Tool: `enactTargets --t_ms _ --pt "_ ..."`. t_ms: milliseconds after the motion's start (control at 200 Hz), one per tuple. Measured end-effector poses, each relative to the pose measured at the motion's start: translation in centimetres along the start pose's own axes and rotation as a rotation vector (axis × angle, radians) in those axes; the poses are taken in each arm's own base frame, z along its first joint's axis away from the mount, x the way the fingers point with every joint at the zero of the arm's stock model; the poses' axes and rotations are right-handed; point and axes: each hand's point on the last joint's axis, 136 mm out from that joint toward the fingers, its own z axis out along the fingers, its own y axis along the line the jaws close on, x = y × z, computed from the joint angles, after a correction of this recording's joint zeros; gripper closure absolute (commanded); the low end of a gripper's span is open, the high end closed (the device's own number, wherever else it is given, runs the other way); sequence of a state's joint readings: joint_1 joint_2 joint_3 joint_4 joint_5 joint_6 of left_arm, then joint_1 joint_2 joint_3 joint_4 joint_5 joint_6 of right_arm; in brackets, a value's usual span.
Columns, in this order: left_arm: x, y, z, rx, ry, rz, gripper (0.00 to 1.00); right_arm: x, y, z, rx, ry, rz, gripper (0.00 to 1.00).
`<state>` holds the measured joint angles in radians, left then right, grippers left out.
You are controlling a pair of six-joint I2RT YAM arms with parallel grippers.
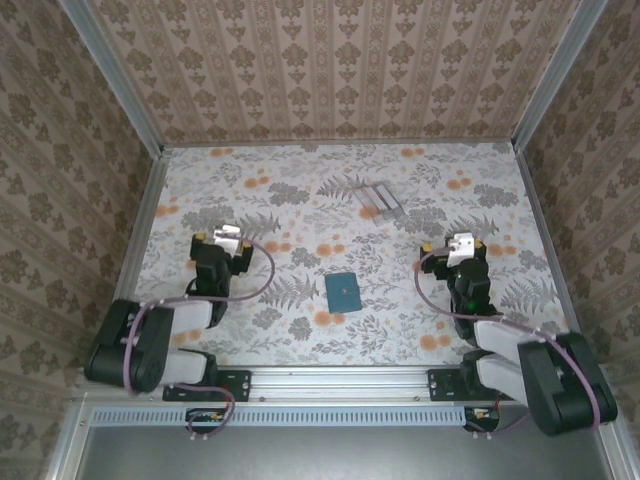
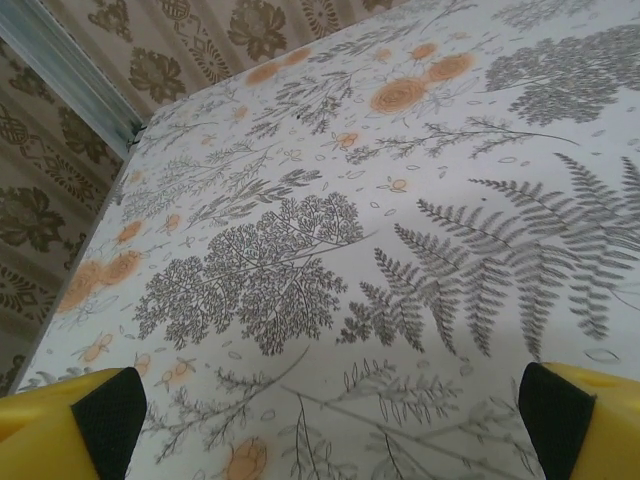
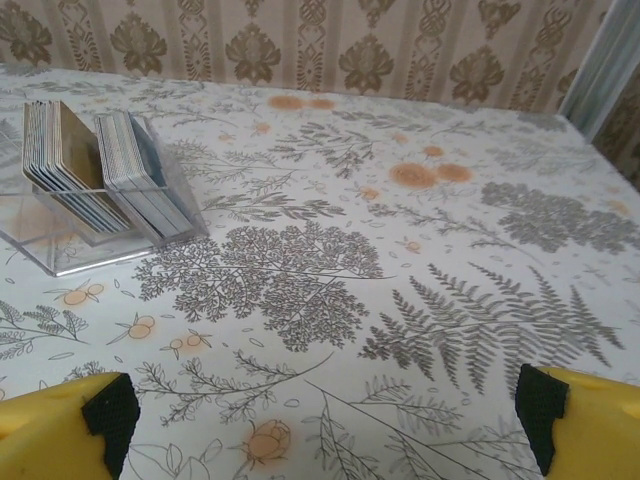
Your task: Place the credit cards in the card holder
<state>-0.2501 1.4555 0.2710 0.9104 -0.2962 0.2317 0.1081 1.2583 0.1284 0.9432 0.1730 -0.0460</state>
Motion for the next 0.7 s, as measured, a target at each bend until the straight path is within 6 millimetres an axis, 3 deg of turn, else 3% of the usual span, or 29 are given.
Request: enactTargets --t_ms 210,295,495,700 --pt "0.7 3.7 1.5 -0.053 -0.018 -0.126 0.0 0.4 0.2 3.6 -0.02 0.008 0.009 0.0" --pt "0.9 3.7 2.3 -0.015 0.004 -0.155 0.0 0.9 0.4 4.1 -0.026 0.04 0.006 0.0" --pt "-0.9 4.5 3.4 0.018 -0.018 -0.217 0.0 -2.2 -0.2 6.4 -0.033 0.015 0.044 0.0" --pt "-0.1 3.9 3.5 0.041 0.017 -0.23 0.0 -0.9 -0.5 6.5 -0.026 0.076 0.068 0.0"
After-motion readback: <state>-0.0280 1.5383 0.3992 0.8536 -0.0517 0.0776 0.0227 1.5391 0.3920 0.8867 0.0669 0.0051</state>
